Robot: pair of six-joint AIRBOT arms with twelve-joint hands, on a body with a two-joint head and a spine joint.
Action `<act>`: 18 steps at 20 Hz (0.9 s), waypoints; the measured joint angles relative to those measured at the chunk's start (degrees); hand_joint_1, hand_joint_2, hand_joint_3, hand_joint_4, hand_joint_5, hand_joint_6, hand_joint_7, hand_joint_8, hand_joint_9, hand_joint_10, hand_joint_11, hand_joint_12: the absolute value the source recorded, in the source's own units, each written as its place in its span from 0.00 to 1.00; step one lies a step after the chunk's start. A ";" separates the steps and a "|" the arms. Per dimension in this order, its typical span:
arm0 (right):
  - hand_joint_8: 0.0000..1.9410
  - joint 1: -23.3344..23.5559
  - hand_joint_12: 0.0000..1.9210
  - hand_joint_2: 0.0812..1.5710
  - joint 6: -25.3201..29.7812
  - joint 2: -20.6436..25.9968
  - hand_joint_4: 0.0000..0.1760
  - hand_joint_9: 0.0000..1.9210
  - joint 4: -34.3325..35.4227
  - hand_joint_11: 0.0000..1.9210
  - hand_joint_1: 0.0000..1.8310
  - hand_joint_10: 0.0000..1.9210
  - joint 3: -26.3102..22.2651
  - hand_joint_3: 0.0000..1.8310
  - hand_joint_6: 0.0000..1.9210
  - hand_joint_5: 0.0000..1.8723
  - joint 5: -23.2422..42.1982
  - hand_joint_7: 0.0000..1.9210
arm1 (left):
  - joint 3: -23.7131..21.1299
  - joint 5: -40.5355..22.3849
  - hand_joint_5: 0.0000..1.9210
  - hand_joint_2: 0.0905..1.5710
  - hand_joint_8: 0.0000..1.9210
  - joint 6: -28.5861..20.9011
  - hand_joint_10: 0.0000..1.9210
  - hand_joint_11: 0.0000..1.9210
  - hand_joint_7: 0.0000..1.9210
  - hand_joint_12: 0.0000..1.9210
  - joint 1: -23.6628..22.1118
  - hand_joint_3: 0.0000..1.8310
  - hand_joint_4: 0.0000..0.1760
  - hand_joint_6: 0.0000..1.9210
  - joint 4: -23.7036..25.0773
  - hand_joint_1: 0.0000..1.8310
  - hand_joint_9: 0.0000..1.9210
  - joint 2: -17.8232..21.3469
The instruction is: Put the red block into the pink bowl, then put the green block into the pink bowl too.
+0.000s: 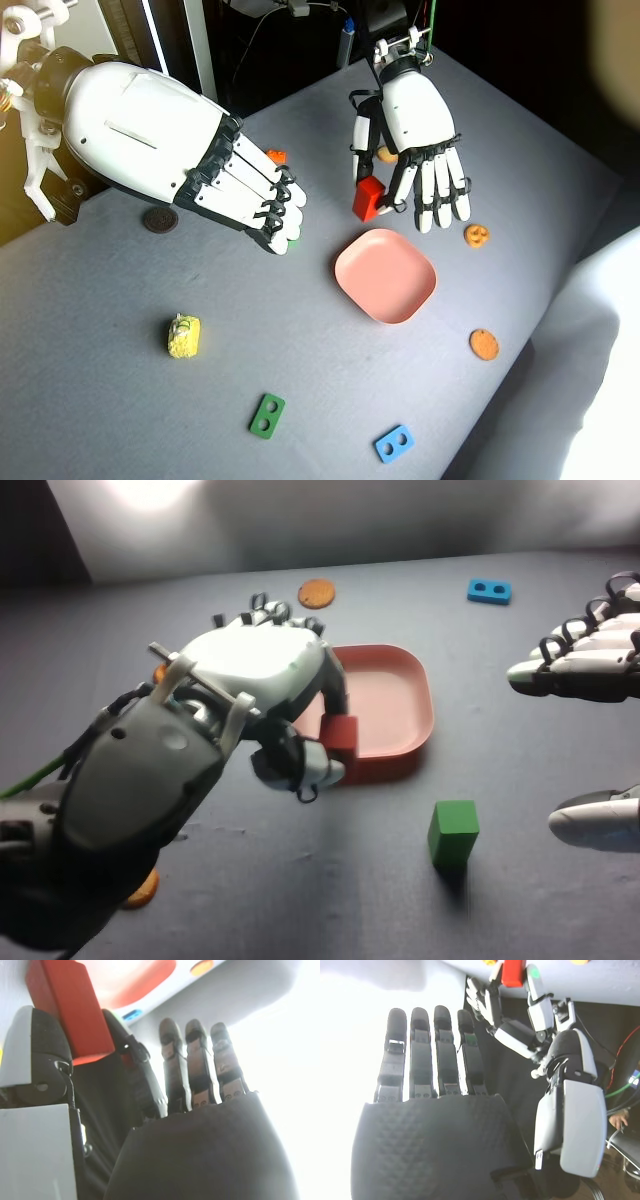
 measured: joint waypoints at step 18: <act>0.00 0.24 0.41 0.63 -0.11 0.00 0.00 0.16 0.02 0.00 0.18 0.00 0.00 0.00 0.00 0.21 -0.24 0.19 | 12.68 5.01 0.52 0.69 0.00 -8.31 0.00 0.00 0.20 0.00 -1.73 0.00 0.09 0.49 8.20 0.59 0.08 -6.56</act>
